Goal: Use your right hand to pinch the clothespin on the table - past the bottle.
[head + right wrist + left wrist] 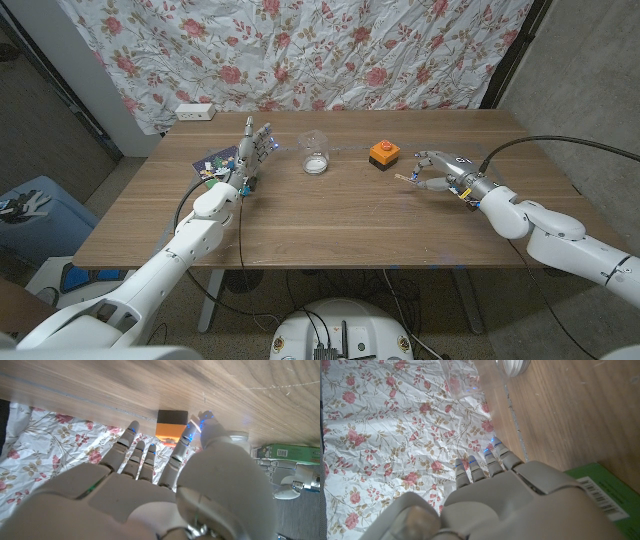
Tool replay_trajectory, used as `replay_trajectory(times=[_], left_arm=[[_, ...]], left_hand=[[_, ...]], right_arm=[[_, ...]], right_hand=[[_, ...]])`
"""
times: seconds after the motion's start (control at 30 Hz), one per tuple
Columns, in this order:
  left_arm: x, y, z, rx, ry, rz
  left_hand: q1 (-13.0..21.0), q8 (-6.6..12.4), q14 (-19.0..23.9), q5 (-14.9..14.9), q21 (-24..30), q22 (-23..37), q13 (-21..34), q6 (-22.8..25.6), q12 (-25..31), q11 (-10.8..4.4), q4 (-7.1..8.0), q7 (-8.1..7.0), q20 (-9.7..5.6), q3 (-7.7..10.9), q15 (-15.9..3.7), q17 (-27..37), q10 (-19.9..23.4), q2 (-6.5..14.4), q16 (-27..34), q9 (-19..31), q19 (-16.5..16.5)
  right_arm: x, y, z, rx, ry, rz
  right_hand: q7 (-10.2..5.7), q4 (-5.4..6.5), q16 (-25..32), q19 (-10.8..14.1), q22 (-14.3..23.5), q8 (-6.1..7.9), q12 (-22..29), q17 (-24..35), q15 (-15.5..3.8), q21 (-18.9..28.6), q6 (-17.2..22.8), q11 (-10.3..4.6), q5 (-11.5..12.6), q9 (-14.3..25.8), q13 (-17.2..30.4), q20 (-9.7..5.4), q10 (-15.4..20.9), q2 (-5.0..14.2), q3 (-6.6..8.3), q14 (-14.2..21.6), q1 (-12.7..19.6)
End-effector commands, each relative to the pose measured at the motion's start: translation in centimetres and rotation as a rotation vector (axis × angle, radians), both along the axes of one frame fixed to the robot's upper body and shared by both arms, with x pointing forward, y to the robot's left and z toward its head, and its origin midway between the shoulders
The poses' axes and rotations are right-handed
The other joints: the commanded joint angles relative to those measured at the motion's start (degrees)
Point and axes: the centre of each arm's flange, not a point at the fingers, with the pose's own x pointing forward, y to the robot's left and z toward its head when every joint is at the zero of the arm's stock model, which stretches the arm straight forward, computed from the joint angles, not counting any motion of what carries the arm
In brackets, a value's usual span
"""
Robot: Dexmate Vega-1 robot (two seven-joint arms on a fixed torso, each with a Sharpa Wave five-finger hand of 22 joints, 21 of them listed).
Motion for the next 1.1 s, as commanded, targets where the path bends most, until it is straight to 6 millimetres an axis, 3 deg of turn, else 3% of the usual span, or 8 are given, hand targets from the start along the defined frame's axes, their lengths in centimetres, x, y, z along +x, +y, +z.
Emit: replay_trajectory(times=[0.03, 1.1], left_arm=[[-0.1, 0.1, 0.0, 0.0, 0.0, 0.0], [-0.3, 0.3, 0.0, 0.001, 0.001, 0.001]], left_hand=[[0.2, 0.36, 0.29, 0.23, 0.42, 0.14, 0.12, 0.02, 0.34, -0.44, 0.32, -0.5, -0.03, 0.0, -0.61, 0.21, 0.15, 0.46, 0.29, 0.27, 0.39], [0.2, 0.35, 0.27, 0.23, 0.43, 0.14, 0.12, 0.01, 0.31, -0.32, 0.32, -0.5, -0.05, 0.0, -0.58, 0.21, 0.09, 0.46, 0.28, 0.27, 0.43]], right_arm=[[0.2, -0.4, -0.6, 0.096, 0.013, 0.054], [0.7, -0.1, -2.4, 0.24, 0.034, 0.14]], right_hand=[[0.19, 0.07, 0.14, 0.36, 0.05, 0.34, 0.2, 0.31, -0.01, -0.1, 0.54, 0.08, -0.1, 0.38, -0.06, 0.08, 0.67, 0.74, -0.41, 0.53, 0.11], [0.17, 0.16, 0.3, -0.03, 0.07, 0.68, 0.0, 0.64, -0.1, -0.29, 0.75, 0.07, -0.24, 0.61, -0.03, 0.21, 0.84, 1.18, -0.9, 0.69, -0.16]])
